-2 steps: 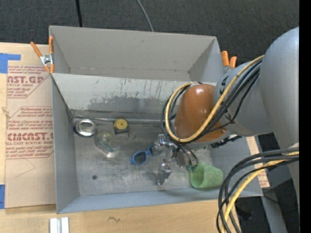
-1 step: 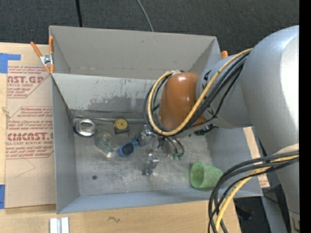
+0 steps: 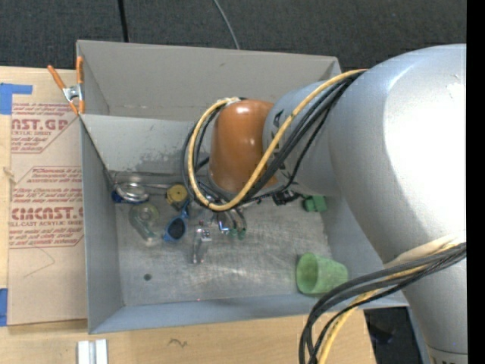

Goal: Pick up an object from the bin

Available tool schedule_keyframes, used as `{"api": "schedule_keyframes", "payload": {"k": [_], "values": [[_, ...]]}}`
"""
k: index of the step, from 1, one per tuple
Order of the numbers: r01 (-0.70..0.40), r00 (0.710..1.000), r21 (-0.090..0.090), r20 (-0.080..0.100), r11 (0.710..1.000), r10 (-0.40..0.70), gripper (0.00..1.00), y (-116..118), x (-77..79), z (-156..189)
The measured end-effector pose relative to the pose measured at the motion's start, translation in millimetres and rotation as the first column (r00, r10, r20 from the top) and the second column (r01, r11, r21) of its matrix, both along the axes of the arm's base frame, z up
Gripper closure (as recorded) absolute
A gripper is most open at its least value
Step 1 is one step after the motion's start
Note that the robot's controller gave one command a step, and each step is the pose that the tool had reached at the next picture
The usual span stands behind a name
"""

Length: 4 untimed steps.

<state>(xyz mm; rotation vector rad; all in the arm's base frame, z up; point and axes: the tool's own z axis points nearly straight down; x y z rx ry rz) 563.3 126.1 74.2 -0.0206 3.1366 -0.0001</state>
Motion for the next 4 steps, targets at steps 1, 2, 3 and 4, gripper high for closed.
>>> {"api": "schedule_keyframes", "payload": {"k": [1,2,3,4], "values": [[0.040,0.999,0.002,0.004,0.999,-0.040,0.00,38.1,-16.4,-1.1],[-0.221,0.975,-0.001,-0.002,0.975,0.221,0.00,83.7,-0.8,7.9],[-0.221,0.975,0.001,-0.003,0.975,0.221,1.00,84.0,-1.4,7.3],[-0.436,0.900,0.000,0.006,0.900,0.436,1.00,98.4,0.4,152.1]]}}
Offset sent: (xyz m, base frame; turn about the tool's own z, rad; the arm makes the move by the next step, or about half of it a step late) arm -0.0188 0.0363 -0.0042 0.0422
